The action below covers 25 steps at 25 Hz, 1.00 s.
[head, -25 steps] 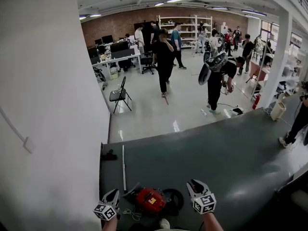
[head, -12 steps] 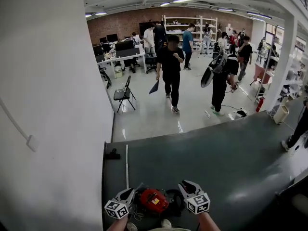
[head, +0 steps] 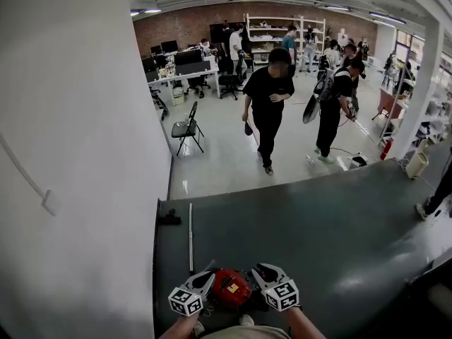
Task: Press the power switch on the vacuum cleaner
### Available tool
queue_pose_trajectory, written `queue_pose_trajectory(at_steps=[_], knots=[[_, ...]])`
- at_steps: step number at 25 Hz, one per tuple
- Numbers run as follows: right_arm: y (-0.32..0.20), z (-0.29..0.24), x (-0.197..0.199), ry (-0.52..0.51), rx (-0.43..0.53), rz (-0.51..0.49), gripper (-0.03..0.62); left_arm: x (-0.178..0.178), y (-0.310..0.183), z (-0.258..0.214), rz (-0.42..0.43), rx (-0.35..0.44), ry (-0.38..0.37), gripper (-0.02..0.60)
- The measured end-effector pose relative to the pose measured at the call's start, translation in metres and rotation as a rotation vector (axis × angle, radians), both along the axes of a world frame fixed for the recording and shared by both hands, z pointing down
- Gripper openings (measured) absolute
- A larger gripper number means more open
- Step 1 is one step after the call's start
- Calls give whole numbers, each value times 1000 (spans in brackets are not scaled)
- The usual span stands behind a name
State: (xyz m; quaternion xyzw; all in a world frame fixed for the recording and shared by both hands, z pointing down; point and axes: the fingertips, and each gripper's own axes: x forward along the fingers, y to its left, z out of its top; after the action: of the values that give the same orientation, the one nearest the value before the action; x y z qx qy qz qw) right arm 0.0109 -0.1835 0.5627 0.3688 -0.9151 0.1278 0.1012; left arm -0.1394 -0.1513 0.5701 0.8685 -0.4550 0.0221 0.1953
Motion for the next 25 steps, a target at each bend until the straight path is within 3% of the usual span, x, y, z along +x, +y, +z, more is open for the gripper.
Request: queue_pose_trajectory(at_steps=[13,25], knots=[[-50,110,-39,82,-129,8,83,-12,-28,100,-5,-168,-152,5],[-108,118,-50,172,-129,-13,83,-4,-95,85,26,-156,-230,5]])
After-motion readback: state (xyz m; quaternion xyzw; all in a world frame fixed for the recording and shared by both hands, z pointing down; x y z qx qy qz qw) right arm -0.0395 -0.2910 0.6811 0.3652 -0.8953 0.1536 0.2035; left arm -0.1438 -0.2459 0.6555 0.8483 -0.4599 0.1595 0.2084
